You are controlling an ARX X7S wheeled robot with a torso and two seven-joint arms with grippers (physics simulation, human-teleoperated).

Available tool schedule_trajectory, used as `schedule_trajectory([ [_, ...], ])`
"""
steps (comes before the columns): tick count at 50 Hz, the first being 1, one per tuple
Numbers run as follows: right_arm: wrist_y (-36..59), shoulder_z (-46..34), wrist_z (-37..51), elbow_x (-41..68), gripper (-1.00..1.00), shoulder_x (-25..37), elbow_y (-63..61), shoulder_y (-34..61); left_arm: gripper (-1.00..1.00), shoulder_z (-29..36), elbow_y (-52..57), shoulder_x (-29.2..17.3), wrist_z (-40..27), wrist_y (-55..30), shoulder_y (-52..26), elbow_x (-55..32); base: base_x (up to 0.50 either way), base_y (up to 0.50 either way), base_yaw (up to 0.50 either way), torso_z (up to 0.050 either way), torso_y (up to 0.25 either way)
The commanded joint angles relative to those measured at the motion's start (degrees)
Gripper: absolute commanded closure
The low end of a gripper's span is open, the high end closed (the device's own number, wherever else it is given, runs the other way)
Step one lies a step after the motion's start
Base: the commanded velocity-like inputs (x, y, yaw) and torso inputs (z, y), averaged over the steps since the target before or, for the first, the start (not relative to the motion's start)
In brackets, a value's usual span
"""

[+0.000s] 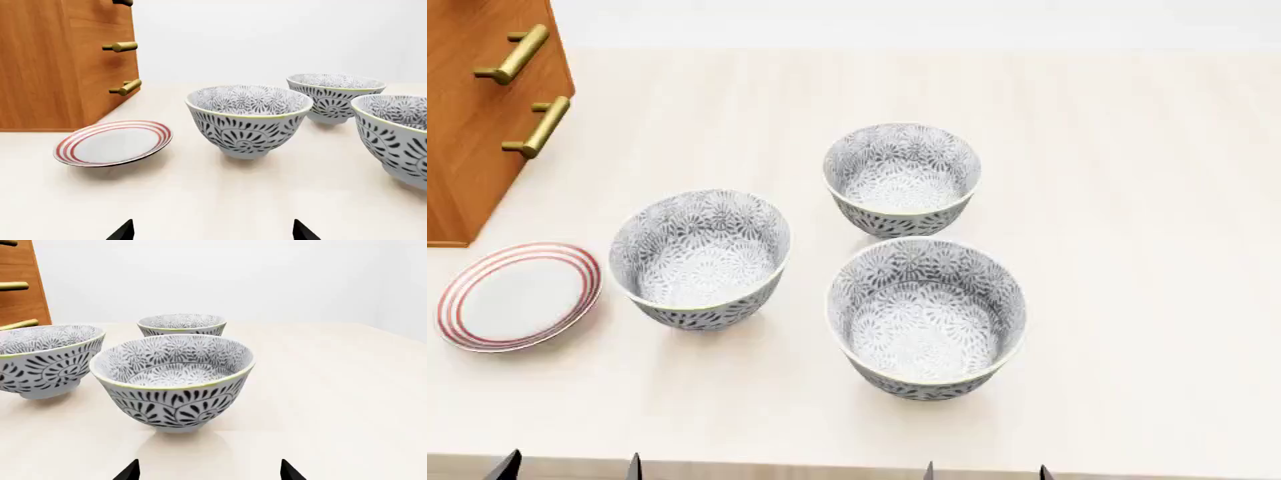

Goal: Stack the bowl at the front on the bowl in the middle.

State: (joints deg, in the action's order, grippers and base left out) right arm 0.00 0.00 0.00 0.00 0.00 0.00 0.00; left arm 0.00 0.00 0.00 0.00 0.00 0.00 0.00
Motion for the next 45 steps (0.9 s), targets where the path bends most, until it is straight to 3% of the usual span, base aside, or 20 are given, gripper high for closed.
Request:
schedule_trajectory([
  [1,0.05,-1.09,1.09,0.89,-1.00,0.89,-0.08,-0.01,-1.00,1.86,0.41,-1.63,-1.87,-0.30,0.06,-1.63,0.00,0.00,0.00,0.000,0.000],
  [14,3.94,-2.97,3.63,2.75,-1.00,3.19,-3.78,0.14,-1.00,4.00,3.22,-3.55,-3.83,-4.75,-0.99,-2.80,0.00,0.00,0.00,0.000,0.000],
  [19,24.18,-2.25,3.86,6.05,-1.00,4.99,-20.73,3.26,-1.00,5.20,16.29,-5.16,-2.98,-23.39,-5.32,-4.52,0.00,0.00,0.00,0.000,0.000],
  [22,37.21,-1.66,4.17,7.69,-1.00,6.74,-30.43,9.18,-1.00,4.94,24.56,-5.54,-3.18,-36.95,-12.19,-6.50,0.00,0.00,0.00,0.000,0.000],
  [27,49.70,-0.20,4.52,10.14,-1.00,8.08,-36.53,17.72,-1.00,2.91,28.58,-4.88,-3.00,-44.97,-19.29,-10.22,0.00,0.00,0.00,0.000,0.000],
  [45,54.13,-1.91,7.01,9.00,-1.00,9.57,-38.74,21.32,-1.00,3.81,30.62,-5.26,-6.05,-44.93,-20.33,-10.98,0.00,0.00,0.00,0.000,0.000],
])
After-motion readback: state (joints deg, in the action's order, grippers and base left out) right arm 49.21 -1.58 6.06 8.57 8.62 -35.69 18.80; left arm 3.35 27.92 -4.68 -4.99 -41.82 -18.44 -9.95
